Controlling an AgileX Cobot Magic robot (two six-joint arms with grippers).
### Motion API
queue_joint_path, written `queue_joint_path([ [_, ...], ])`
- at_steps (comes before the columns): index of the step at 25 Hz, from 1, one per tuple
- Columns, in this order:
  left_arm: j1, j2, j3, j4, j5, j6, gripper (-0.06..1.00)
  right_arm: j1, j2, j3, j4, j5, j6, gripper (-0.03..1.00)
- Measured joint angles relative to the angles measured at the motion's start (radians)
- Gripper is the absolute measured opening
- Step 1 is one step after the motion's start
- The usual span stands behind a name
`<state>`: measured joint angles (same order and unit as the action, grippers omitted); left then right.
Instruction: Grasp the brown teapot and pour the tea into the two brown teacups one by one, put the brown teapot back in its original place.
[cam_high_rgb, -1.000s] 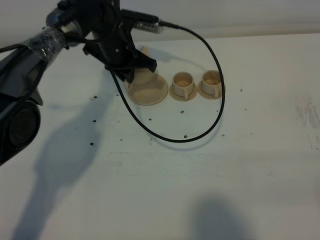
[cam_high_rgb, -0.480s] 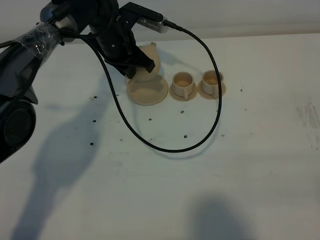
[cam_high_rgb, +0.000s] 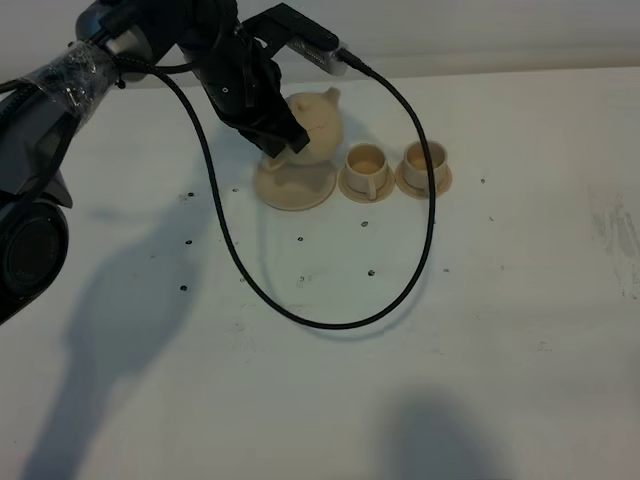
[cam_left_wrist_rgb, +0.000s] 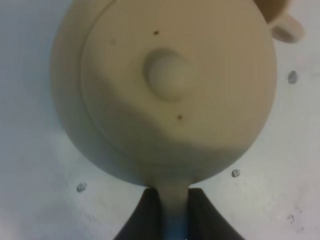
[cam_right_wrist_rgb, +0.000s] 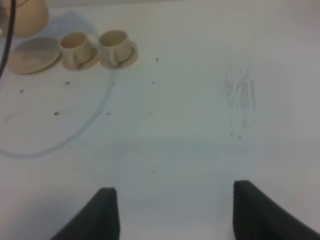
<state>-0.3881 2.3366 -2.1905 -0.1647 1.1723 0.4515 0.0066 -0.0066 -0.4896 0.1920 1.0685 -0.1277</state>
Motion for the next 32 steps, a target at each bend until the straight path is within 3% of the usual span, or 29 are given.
queue_joint_path([
  [8, 0.000, 0.000, 0.000, -0.028, -0.009, 0.182, 0.11, 0.000, 0.000, 0.000, 0.000, 0.000, 0.000, 0.52],
  [20, 0.000, 0.000, 0.000, -0.066, -0.056, 0.317, 0.11, 0.000, 0.000, 0.000, 0.000, 0.000, -0.001, 0.52],
  [32, 0.000, 0.000, 0.000, -0.067, -0.147, 0.389, 0.11, 0.000, 0.000, 0.000, 0.000, 0.000, 0.000, 0.52],
])
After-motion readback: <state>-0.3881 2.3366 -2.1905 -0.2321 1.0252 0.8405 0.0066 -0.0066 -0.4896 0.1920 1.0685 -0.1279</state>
